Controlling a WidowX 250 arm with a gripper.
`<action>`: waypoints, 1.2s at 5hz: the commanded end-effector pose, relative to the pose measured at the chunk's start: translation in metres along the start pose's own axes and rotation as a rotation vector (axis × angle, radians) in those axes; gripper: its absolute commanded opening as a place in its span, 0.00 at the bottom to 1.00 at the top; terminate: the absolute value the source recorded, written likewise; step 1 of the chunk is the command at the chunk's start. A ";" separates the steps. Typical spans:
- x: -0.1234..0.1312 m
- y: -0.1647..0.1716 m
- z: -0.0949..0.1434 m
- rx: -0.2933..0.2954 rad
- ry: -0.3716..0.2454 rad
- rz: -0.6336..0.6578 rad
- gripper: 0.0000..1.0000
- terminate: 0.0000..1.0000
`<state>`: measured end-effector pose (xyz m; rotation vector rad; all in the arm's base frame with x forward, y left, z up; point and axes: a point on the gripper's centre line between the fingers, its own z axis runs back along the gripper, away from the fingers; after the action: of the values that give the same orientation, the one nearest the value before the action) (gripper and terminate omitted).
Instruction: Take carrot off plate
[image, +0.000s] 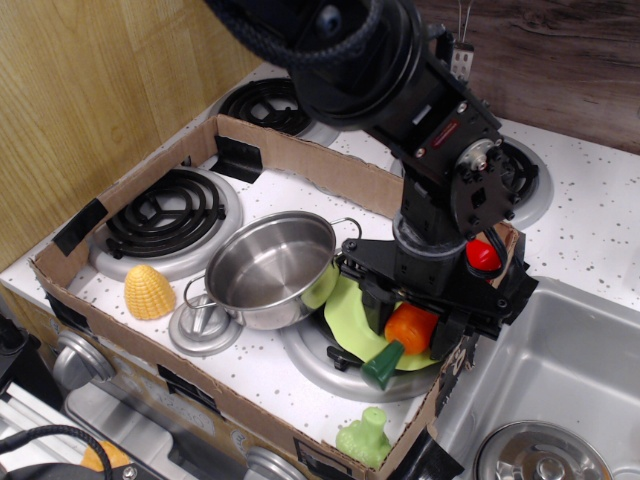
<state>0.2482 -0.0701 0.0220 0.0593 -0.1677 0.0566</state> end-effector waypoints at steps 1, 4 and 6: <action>0.007 -0.001 0.018 -0.043 0.022 0.051 0.00 0.00; 0.019 0.034 0.093 0.079 0.024 0.069 0.00 0.00; 0.030 0.098 0.104 0.161 0.007 0.025 0.00 0.00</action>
<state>0.2461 0.0277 0.1157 0.2248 -0.0981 0.0893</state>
